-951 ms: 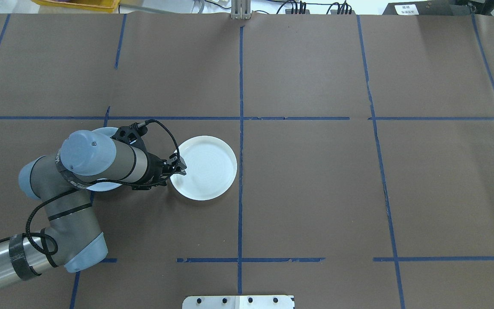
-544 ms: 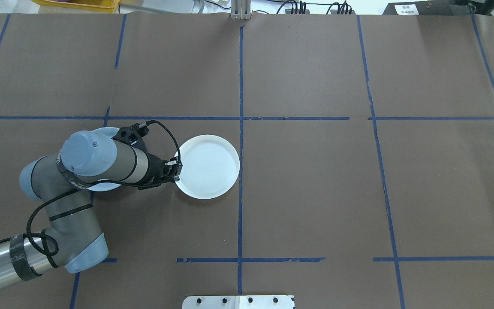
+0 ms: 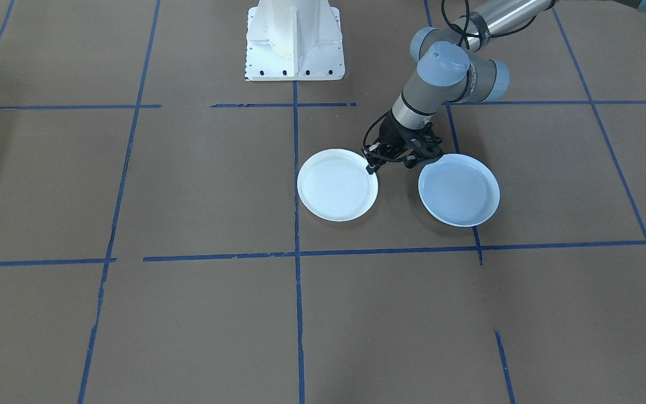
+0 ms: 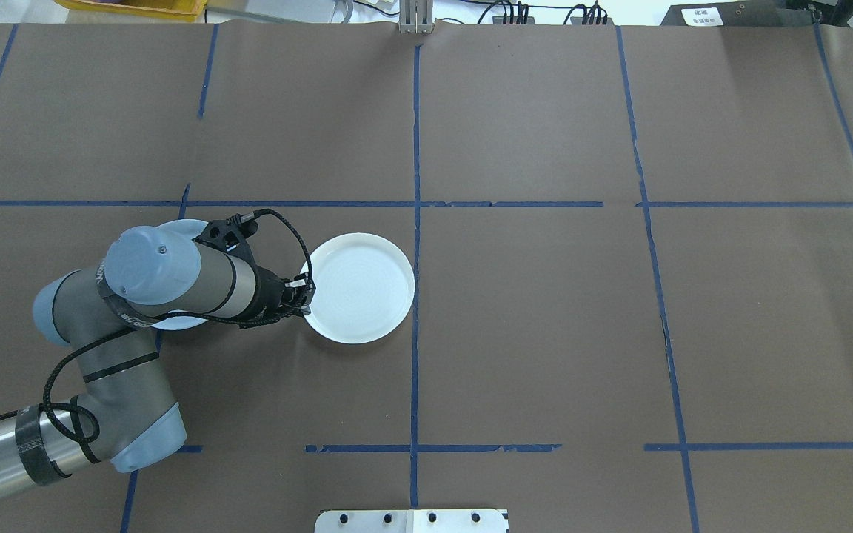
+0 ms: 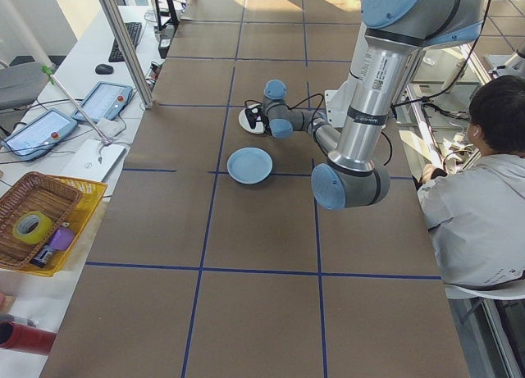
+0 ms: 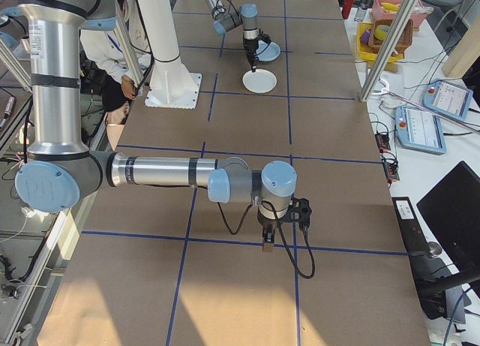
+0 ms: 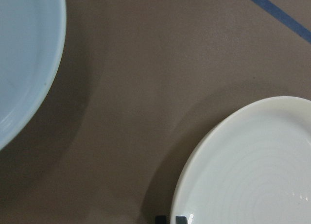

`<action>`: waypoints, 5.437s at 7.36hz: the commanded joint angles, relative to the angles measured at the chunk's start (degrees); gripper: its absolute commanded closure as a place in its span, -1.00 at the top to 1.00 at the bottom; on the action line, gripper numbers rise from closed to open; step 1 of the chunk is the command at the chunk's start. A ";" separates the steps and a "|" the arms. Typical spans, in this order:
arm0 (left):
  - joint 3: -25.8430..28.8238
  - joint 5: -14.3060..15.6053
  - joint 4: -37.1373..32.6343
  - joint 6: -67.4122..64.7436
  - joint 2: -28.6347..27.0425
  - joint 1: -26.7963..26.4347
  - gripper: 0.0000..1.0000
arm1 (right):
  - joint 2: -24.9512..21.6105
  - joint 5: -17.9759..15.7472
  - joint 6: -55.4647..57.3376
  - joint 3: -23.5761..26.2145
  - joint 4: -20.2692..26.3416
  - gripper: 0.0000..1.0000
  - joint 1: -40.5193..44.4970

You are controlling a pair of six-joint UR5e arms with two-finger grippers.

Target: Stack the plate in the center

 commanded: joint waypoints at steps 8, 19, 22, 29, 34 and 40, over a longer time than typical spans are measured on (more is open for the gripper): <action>0.37 -22.81 -9.79 33.54 15.46 -23.35 -1.00 | 0.00 -0.08 0.00 0.00 -0.02 1.00 0.00; 7.97 -31.33 -19.96 34.24 19.59 -30.77 1.00 | 0.00 0.01 0.00 0.00 -0.02 1.00 0.00; 7.79 -31.18 -12.01 53.33 22.77 -38.45 1.00 | 0.00 -0.08 0.00 0.00 -0.02 1.00 0.00; 2.87 -24.52 30.01 101.97 22.24 -58.57 1.00 | 0.00 0.01 0.00 0.00 -0.02 1.00 0.00; 2.69 -25.03 34.98 109.22 22.86 -62.99 1.00 | 0.00 0.01 0.00 0.00 -0.02 1.00 0.00; 3.13 -25.03 34.89 109.04 22.77 -62.90 1.00 | 0.00 0.01 0.00 0.00 -0.02 1.00 0.00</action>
